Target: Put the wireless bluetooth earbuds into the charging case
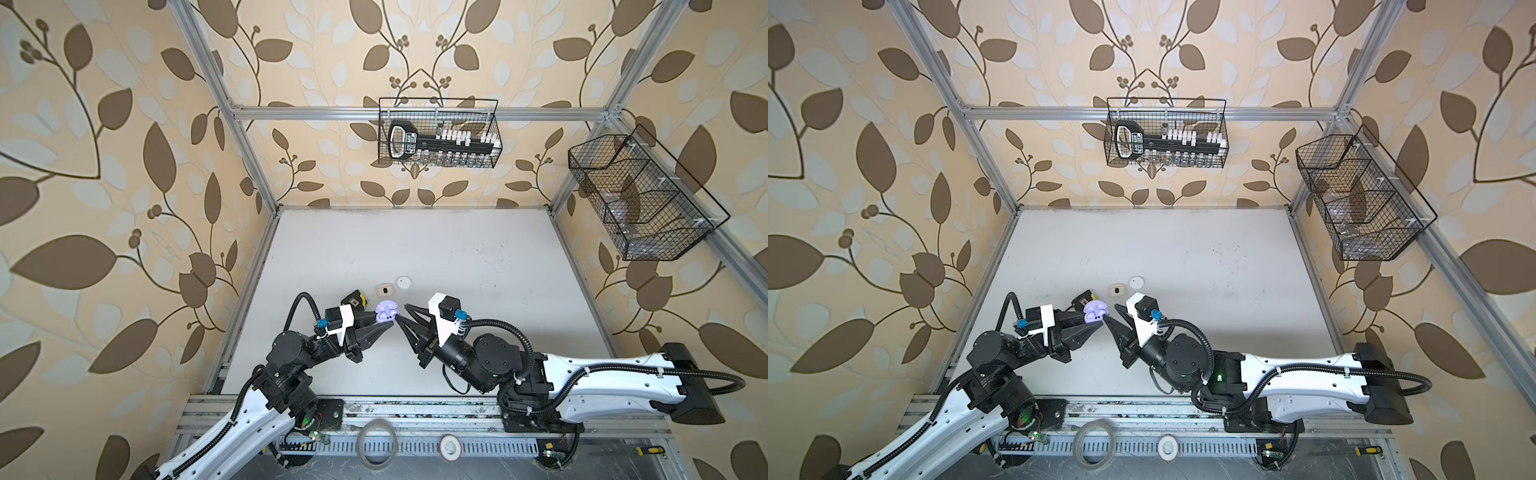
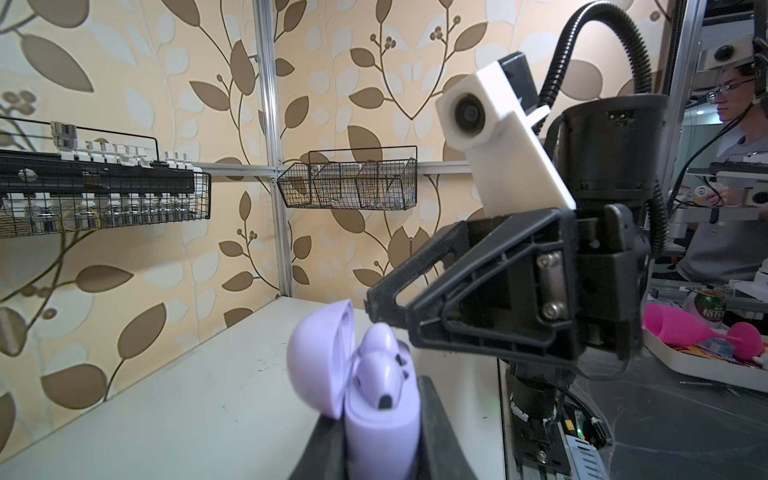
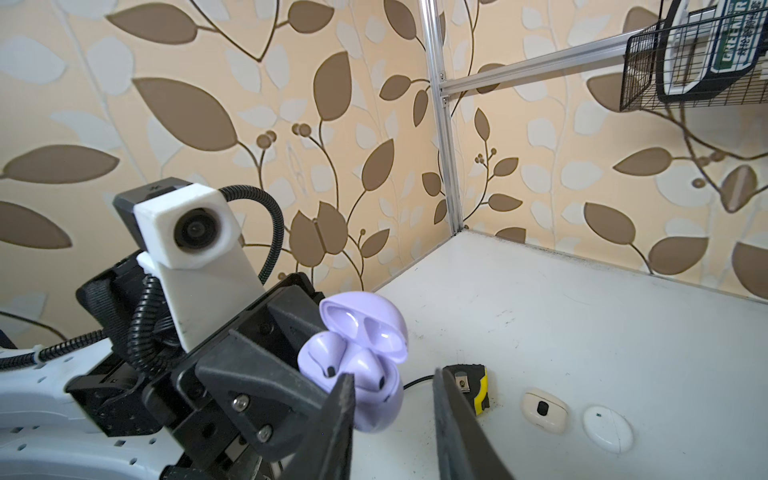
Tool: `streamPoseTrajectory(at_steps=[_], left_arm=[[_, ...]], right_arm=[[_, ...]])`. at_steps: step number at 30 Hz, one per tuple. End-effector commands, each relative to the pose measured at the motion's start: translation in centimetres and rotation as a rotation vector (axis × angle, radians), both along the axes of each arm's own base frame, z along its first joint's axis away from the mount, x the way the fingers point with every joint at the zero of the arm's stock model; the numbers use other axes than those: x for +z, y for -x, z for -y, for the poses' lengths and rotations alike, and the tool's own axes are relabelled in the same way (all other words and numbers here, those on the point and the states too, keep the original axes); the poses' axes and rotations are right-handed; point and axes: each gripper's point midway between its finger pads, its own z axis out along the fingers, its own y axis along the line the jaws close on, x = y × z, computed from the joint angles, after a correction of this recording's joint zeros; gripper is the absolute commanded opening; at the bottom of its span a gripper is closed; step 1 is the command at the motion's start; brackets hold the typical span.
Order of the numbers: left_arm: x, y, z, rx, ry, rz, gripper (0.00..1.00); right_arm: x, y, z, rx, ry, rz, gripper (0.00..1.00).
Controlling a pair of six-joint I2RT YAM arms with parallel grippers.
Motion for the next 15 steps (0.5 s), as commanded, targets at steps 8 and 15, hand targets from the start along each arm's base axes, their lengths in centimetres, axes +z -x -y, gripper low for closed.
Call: streamPoseTrajectory(at_steps=[8, 15], left_arm=[[1.4, 1.4, 0.4, -0.066, 0.005, 0.074, 0.0], [1.2, 1.5, 1.4, -0.124, -0.026, 0.061, 0.0]], right_arm=[[0.2, -4.3, 4.6, -0.096, -0.054, -0.103, 0.25], [-0.9, -6.0, 1.6, 0.04, -0.018, -0.167, 0.23]])
